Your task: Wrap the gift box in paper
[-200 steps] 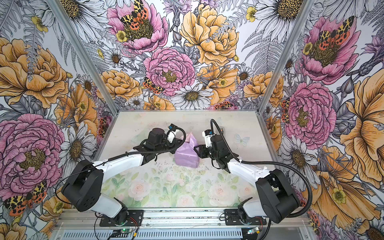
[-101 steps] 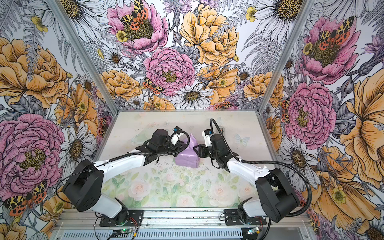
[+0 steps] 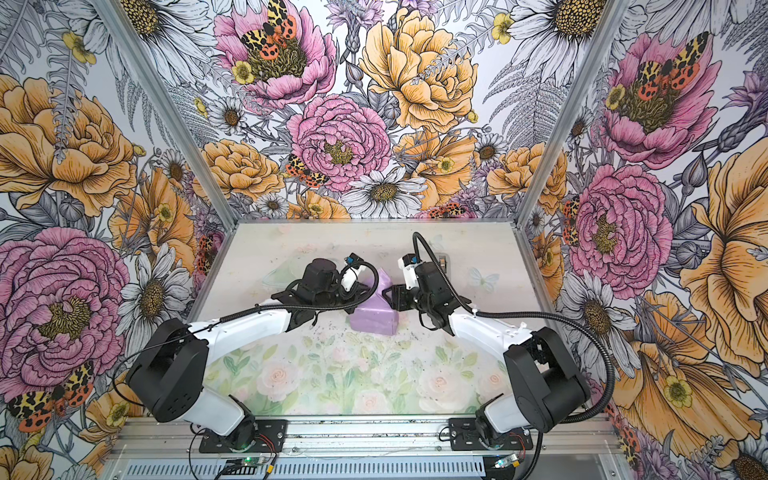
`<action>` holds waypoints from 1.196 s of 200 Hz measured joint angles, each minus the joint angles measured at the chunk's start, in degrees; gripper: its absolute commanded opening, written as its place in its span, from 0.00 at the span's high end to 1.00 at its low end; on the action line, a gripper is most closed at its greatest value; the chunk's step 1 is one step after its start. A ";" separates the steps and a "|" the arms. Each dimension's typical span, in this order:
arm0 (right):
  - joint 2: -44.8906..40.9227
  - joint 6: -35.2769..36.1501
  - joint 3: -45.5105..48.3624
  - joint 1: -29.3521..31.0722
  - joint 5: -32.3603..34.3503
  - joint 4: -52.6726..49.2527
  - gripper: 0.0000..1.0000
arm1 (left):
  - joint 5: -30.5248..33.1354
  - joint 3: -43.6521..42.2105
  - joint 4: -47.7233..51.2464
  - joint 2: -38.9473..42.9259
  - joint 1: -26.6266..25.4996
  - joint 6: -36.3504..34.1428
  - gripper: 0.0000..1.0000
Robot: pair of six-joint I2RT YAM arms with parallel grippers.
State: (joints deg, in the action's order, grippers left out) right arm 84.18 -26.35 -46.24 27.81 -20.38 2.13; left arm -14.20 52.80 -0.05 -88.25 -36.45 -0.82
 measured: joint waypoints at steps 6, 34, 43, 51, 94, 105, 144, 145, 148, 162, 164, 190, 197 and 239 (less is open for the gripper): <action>0.52 0.39 -0.39 -0.04 -0.44 0.07 0.47 | 0.02 0.00 0.04 0.00 0.00 0.11 0.75; 2.80 2.32 -2.84 0.02 -1.33 -0.57 0.48 | 0.66 0.00 0.04 0.33 0.72 1.22 0.47; 2.97 3.10 -3.23 0.02 -1.36 -1.07 0.48 | 0.76 -0.24 0.02 0.85 1.33 2.29 0.42; 2.95 3.69 -3.23 0.02 -1.33 -1.31 0.47 | 0.70 -0.76 0.02 1.62 2.19 3.13 0.36; 2.95 6.03 -3.23 -0.04 -1.38 -1.51 0.48 | -0.68 -4.66 -0.20 8.22 5.14 4.39 0.18; 2.95 6.34 -3.28 -0.04 -1.53 -1.51 0.48 | -1.09 -5.66 -0.55 9.35 5.14 4.55 0.18; 2.95 6.84 -3.43 -0.15 -2.05 -1.75 0.48 | -1.05 -8.44 -1.20 9.09 5.27 5.92 0.23; 2.95 6.84 -3.43 -0.15 -2.05 -1.75 0.48 | -0.96 -8.46 -1.20 9.01 5.29 5.92 0.23; 2.95 6.93 -3.43 -0.15 -2.10 -1.77 0.48 | -0.72 -8.46 -1.22 8.81 5.35 6.32 0.24; 2.95 6.97 -3.43 -0.15 -2.40 -1.84 0.48 | 0.28 -8.46 -1.49 7.69 5.97 7.58 0.28; 2.95 6.99 -3.43 -0.15 -2.40 -1.86 0.48 | 0.39 -8.46 -1.49 7.52 6.10 7.85 0.29; 2.95 7.41 -3.43 -0.15 -2.51 -1.92 0.48 | 1.79 -8.46 -2.21 6.36 7.50 9.81 0.38; 2.95 7.43 -3.43 -0.15 -2.73 -1.97 0.48 | 2.03 -8.46 -2.58 6.14 7.56 10.14 0.42; 2.95 7.63 -3.43 -0.15 -3.37 -2.19 0.49 | 2.62 -8.17 -4.76 5.07 5.99 10.75 0.73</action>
State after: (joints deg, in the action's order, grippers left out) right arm 87.13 -18.72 -49.67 27.66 -23.75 -0.05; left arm -11.57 44.62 -4.82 -83.18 -30.46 9.93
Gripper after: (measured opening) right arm 0.517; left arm 0.322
